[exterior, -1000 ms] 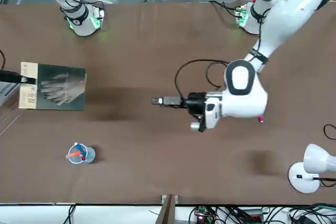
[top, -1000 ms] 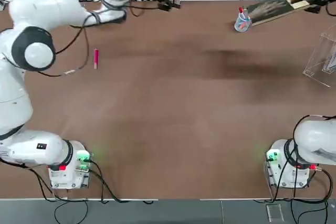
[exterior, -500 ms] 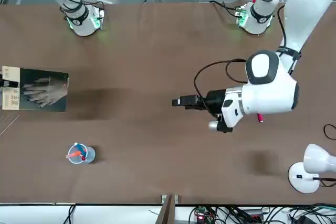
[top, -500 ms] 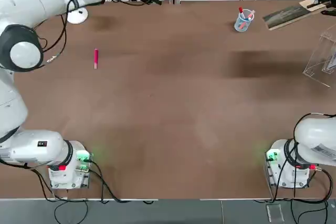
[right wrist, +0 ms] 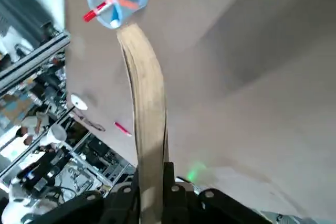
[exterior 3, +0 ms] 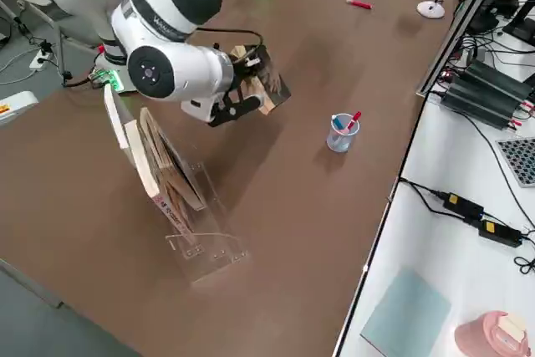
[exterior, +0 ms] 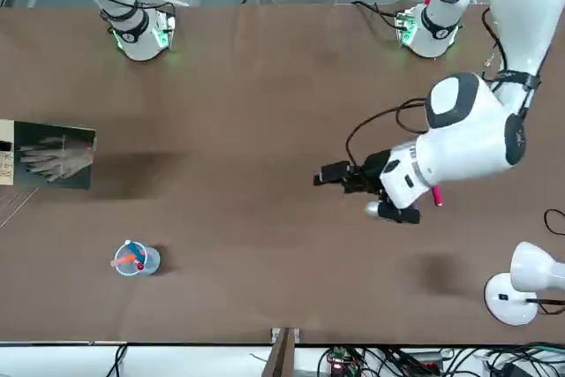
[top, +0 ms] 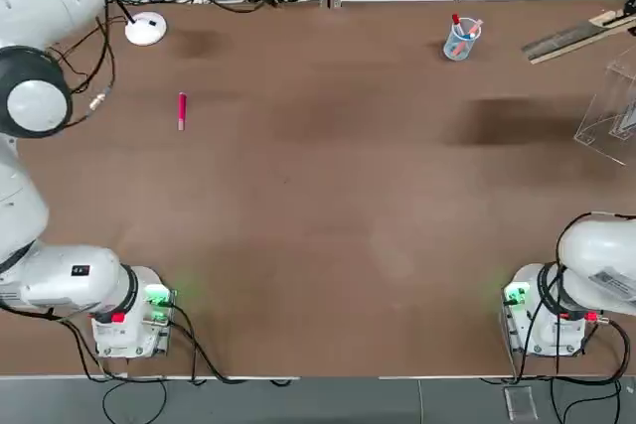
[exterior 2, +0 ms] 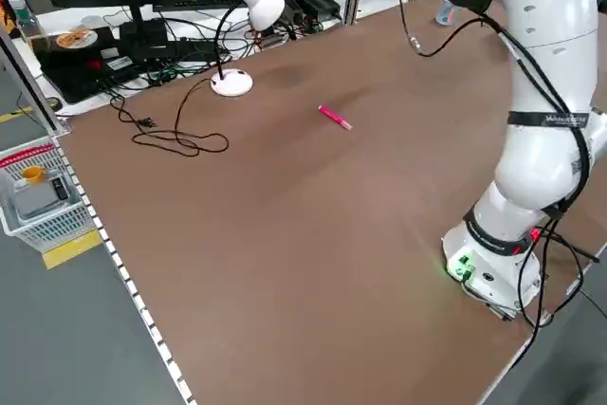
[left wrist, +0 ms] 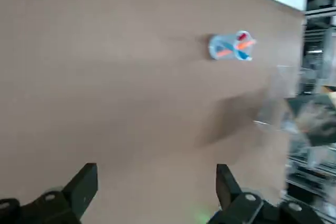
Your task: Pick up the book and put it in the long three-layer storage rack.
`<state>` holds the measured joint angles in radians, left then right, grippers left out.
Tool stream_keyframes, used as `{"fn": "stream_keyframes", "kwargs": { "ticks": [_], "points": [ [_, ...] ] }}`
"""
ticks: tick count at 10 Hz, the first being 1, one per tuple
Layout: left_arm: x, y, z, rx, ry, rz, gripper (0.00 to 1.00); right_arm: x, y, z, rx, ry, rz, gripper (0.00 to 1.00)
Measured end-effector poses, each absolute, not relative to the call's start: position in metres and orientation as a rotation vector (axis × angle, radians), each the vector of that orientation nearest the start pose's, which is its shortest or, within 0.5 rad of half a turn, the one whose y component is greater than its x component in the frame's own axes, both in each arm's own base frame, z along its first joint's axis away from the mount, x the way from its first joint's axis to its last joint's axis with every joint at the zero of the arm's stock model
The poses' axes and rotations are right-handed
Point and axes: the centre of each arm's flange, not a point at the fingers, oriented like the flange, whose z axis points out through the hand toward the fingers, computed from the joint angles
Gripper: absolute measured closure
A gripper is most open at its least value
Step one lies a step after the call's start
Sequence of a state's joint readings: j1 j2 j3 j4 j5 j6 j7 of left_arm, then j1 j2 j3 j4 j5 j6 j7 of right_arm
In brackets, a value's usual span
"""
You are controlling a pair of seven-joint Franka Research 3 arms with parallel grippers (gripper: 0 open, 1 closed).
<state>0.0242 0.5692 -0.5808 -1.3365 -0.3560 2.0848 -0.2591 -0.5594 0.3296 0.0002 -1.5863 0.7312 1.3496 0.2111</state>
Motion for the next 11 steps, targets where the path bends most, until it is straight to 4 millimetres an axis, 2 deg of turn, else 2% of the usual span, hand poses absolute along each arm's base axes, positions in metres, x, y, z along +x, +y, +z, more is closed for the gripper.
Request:
{"fn": "stream_keyframes", "kwargs": {
  "ticks": [3, 5, 7, 11],
  "points": [
    [0.659, -0.301, 0.472, 2.606, -0.133, 0.046, 0.01, 0.549, -0.257, 0.466, -2.224, 0.971, 0.535, 0.85],
    [0.663, -0.285, 0.466, 2.702, -0.171, 0.065, 0.01, 0.548, -0.257, 0.475, -2.312, 0.972, 0.562, 0.85],
    [0.667, -0.261, 0.456, 2.802, -0.196, 0.029, 0.01, 0.552, -0.257, 0.482, -2.396, 0.978, 0.563, 0.85],
    [0.677, -0.199, 0.446, 2.901, -0.151, -0.051, 0.00, 0.568, -0.257, 0.489, -2.547, 0.982, 0.554, 0.85]
  ]
}}
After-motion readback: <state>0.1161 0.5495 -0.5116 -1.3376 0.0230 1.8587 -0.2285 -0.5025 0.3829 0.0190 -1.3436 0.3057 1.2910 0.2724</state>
